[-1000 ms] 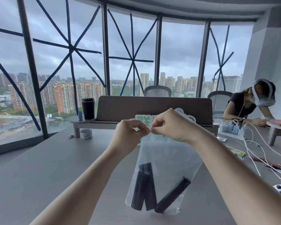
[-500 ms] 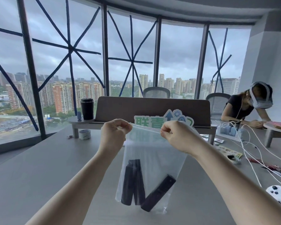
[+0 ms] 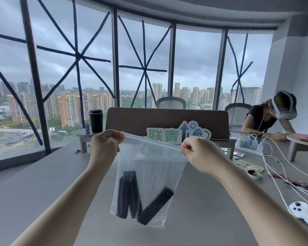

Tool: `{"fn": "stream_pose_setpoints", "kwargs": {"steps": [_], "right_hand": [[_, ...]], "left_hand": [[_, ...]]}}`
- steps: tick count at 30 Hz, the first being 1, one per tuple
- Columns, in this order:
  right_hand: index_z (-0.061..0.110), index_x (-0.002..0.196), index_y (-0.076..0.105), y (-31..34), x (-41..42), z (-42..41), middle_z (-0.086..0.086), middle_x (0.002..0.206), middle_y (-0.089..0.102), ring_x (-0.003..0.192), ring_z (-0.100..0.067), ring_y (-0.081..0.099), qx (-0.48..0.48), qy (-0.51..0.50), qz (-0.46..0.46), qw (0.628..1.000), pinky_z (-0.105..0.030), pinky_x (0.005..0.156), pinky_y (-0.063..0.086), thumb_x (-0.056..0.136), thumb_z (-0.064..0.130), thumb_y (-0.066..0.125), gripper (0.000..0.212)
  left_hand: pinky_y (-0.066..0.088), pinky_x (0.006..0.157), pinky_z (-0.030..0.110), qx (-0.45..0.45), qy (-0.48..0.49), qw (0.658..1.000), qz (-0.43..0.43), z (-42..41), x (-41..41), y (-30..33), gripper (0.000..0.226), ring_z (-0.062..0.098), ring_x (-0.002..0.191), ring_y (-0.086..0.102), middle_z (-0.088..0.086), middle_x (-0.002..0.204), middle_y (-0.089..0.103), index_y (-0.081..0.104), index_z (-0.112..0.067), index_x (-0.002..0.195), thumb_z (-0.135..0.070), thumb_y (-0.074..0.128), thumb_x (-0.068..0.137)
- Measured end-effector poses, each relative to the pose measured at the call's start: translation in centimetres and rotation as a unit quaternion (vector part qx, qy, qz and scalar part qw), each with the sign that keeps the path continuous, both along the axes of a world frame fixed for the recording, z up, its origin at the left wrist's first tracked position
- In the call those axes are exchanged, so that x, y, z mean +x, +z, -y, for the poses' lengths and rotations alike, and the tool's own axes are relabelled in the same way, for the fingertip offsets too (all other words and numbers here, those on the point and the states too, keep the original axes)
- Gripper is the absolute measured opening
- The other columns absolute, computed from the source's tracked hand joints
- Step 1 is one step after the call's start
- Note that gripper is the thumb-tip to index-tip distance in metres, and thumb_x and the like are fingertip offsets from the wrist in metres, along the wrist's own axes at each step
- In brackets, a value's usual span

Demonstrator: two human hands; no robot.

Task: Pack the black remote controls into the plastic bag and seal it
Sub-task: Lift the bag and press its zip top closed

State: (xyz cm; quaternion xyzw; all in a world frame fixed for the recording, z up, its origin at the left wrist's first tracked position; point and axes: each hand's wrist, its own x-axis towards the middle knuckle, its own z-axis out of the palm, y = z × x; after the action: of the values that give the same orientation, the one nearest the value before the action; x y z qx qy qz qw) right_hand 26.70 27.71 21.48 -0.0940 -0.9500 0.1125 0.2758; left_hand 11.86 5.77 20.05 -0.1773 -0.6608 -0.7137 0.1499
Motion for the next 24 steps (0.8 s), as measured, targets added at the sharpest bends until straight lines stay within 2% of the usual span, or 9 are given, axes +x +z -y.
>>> {"fn": "stream_pose_setpoints", "kwargs": {"steps": [3, 6, 11, 13, 16, 19, 21, 24], "right_hand": [[0.020, 0.086, 0.063, 0.0, 0.6, 0.3, 0.015, 0.082, 0.056, 0.088, -0.021, 0.060, 0.016, -0.013, -0.019, 1.000, -0.033, 0.076, 0.044, 0.095, 0.030, 0.052, 0.018], [0.021, 0.080, 0.060, 0.3, 1.0, 0.7, 0.004, 0.093, 0.067, 0.089, -0.024, 0.063, 0.032, -0.030, -0.048, 0.998, -0.035, 0.077, 0.048, 0.095, 0.035, 0.053, 0.022], [0.019, 0.069, 0.055, 0.6, 1.1, 0.9, 0.003, 0.074, 0.062, 0.073, -0.024, 0.058, 0.035, -0.021, -0.090, 0.995, -0.033, 0.065, 0.046, 0.092, 0.037, 0.059, 0.029], [0.018, 0.071, 0.059, 0.2, 0.4, 1.0, 0.006, 0.068, 0.061, 0.067, -0.022, 0.057, 0.021, -0.006, -0.110, 0.994, -0.034, 0.064, 0.049, 0.091, 0.036, 0.061, 0.028], [0.022, 0.075, 0.064, -1.1, -2.3, 1.3, 0.006, 0.062, 0.066, 0.062, -0.018, 0.062, -0.034, 0.008, -0.115, 0.993, -0.034, 0.063, 0.053, 0.090, 0.035, 0.064, 0.020], [0.022, 0.076, 0.069, -2.0, -7.6, 2.0, 0.005, 0.053, 0.067, 0.057, -0.014, 0.065, -0.117, 0.018, -0.105, 0.987, -0.034, 0.066, 0.056, 0.091, 0.030, 0.062, 0.019], [0.021, 0.074, 0.069, -1.7, -12.3, 2.6, 0.005, 0.054, 0.069, 0.054, -0.014, 0.064, -0.168, 0.027, -0.105, 0.980, -0.033, 0.064, 0.055, 0.092, 0.027, 0.062, 0.021], [0.020, 0.071, 0.069, -0.5, -19.4, 3.7, 0.005, 0.060, 0.073, 0.042, -0.007, 0.055, -0.220, 0.056, -0.129, 0.965, -0.032, 0.057, 0.053, 0.092, 0.025, 0.061, 0.022]], "left_hand": [[0.037, 0.049, 0.025, 0.005, -0.007, 1.000, -0.005, 0.3, 0.2, 0.2, 0.017, 0.016, 0.044, 0.043, -0.010, 0.039, 0.055, 0.069, -0.014, 0.063, -0.006, 0.067, 0.077], [0.036, 0.047, 0.023, 0.010, -0.012, 1.000, -0.006, 0.6, 0.4, 0.4, 0.020, 0.016, 0.044, 0.042, -0.011, 0.041, 0.056, 0.069, -0.015, 0.062, -0.004, 0.066, 0.077], [0.036, 0.049, 0.026, 0.028, -0.025, 0.999, 0.012, 1.1, 0.5, 0.2, 0.018, 0.013, 0.040, 0.043, -0.003, 0.044, 0.050, 0.067, -0.012, 0.063, -0.001, 0.064, 0.078], [0.037, 0.048, 0.026, 0.025, -0.028, 0.999, 0.024, 1.7, 0.1, -0.4, 0.017, 0.010, 0.037, 0.045, -0.007, 0.041, 0.052, 0.067, -0.011, 0.067, 0.001, 0.063, 0.079], [0.044, 0.046, 0.024, 0.006, -0.024, 0.999, 0.048, 2.9, -1.5, -2.1, 0.017, 0.010, 0.037, 0.054, -0.008, 0.045, 0.060, 0.068, -0.012, 0.071, 0.000, 0.062, 0.081], [0.052, 0.045, 0.023, 0.020, -0.016, 0.996, 0.089, 3.6, -4.8, -3.4, 0.016, 0.014, 0.044, 0.064, 0.000, 0.063, 0.066, 0.067, -0.013, 0.074, -0.001, 0.060, 0.083], [0.057, 0.051, 0.026, 0.033, -0.012, 0.993, 0.109, 3.9, -8.3, -3.3, 0.016, 0.017, 0.052, 0.069, 0.005, 0.073, 0.068, 0.067, -0.012, 0.076, -0.002, 0.058, 0.086], [0.060, 0.068, 0.035, 0.051, -0.011, 0.992, 0.117, 4.9, -14.3, -1.8, 0.018, 0.024, 0.069, 0.071, 0.009, 0.082, 0.069, 0.067, -0.013, 0.076, -0.002, 0.057, 0.087]]}}
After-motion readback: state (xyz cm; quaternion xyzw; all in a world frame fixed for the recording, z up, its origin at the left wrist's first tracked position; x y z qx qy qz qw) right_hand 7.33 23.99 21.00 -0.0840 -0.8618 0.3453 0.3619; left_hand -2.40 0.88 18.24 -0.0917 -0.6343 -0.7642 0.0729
